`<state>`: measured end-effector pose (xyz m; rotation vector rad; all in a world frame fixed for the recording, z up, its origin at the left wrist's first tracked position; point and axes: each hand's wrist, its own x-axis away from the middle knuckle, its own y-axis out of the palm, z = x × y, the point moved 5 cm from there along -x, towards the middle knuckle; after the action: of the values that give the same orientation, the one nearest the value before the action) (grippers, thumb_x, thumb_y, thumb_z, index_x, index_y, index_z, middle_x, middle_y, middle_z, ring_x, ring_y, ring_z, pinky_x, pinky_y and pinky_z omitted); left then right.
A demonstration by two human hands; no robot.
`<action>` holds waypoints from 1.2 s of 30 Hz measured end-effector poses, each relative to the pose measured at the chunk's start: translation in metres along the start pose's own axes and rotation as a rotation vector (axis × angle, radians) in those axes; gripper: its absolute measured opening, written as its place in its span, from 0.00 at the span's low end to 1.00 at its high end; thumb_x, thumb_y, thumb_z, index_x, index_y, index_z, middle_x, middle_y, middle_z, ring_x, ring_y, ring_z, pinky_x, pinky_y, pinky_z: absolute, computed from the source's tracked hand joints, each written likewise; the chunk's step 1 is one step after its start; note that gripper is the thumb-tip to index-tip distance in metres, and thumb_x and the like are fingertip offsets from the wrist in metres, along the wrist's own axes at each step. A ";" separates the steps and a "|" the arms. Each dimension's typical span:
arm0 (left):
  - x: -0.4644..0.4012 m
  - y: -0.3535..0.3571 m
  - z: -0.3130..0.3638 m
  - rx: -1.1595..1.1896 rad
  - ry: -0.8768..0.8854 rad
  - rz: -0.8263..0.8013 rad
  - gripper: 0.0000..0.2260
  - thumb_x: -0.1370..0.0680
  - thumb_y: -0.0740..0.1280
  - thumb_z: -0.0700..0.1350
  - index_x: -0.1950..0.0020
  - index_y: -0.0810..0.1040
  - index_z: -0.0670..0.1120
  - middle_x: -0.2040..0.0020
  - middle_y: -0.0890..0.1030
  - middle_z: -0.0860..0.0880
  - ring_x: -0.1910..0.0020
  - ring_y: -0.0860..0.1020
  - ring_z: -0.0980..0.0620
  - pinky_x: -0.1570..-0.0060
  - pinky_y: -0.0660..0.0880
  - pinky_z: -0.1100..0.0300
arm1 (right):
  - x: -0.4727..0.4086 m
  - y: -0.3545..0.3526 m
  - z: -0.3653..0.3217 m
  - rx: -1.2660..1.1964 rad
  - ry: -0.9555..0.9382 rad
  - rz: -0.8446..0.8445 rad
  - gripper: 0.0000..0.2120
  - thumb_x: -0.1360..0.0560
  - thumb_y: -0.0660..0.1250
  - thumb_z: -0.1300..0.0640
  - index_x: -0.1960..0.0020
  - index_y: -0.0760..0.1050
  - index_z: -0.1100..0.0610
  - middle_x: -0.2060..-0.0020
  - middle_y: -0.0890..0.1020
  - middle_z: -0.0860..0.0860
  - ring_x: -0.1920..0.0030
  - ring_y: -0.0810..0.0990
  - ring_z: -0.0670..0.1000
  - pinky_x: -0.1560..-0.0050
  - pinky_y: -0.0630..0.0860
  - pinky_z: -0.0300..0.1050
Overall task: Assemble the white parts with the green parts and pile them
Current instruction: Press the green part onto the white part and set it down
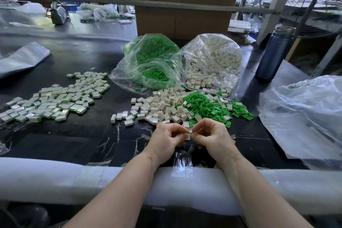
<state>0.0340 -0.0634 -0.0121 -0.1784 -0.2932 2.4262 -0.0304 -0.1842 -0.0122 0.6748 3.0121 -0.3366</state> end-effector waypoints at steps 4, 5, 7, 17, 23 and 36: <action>0.000 0.002 0.001 -0.025 0.008 -0.027 0.05 0.25 0.67 0.34 0.54 0.81 0.41 0.60 0.80 0.47 0.62 0.78 0.56 0.55 0.77 0.67 | 0.001 0.000 0.000 -0.002 0.009 -0.035 0.13 0.32 0.70 0.73 0.65 0.75 0.57 0.73 0.77 0.50 0.74 0.74 0.44 0.73 0.73 0.36; 0.001 0.002 0.001 -0.045 0.015 -0.029 0.05 0.26 0.67 0.34 0.54 0.81 0.41 0.60 0.81 0.47 0.60 0.78 0.55 0.53 0.77 0.65 | 0.000 0.000 0.000 0.000 0.010 -0.041 0.13 0.33 0.70 0.74 0.66 0.75 0.57 0.73 0.77 0.50 0.74 0.74 0.44 0.73 0.72 0.36; 0.001 0.002 0.002 -0.108 0.037 -0.028 0.04 0.26 0.69 0.35 0.54 0.82 0.41 0.59 0.81 0.47 0.59 0.78 0.54 0.50 0.76 0.62 | 0.000 0.001 -0.001 0.007 0.010 -0.051 0.13 0.33 0.70 0.74 0.66 0.75 0.57 0.73 0.77 0.50 0.74 0.75 0.44 0.73 0.72 0.35; 0.001 0.001 0.005 -0.049 0.095 0.029 0.07 0.25 0.68 0.37 0.51 0.79 0.47 0.60 0.80 0.48 0.63 0.77 0.55 0.55 0.78 0.60 | 0.000 0.000 -0.002 -0.110 0.016 0.033 0.06 0.31 0.71 0.69 0.61 0.77 0.60 0.71 0.80 0.50 0.70 0.78 0.44 0.69 0.75 0.36; 0.000 0.000 0.002 -0.030 0.094 0.037 0.05 0.25 0.68 0.40 0.55 0.76 0.49 0.61 0.80 0.47 0.62 0.78 0.52 0.55 0.79 0.57 | 0.002 -0.002 -0.001 -0.195 0.050 0.043 0.06 0.29 0.70 0.65 0.63 0.80 0.58 0.72 0.82 0.51 0.71 0.79 0.46 0.70 0.75 0.35; -0.001 0.000 0.001 0.039 0.049 0.018 0.04 0.23 0.66 0.39 0.57 0.78 0.46 0.63 0.80 0.49 0.64 0.77 0.57 0.60 0.75 0.68 | 0.000 0.001 0.000 -0.126 0.050 0.047 0.07 0.25 0.67 0.66 0.62 0.77 0.59 0.75 0.80 0.49 0.74 0.78 0.43 0.72 0.74 0.34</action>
<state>0.0349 -0.0644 -0.0115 -0.2237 -0.2230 2.4394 -0.0300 -0.1828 -0.0123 0.7528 3.0264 -0.1287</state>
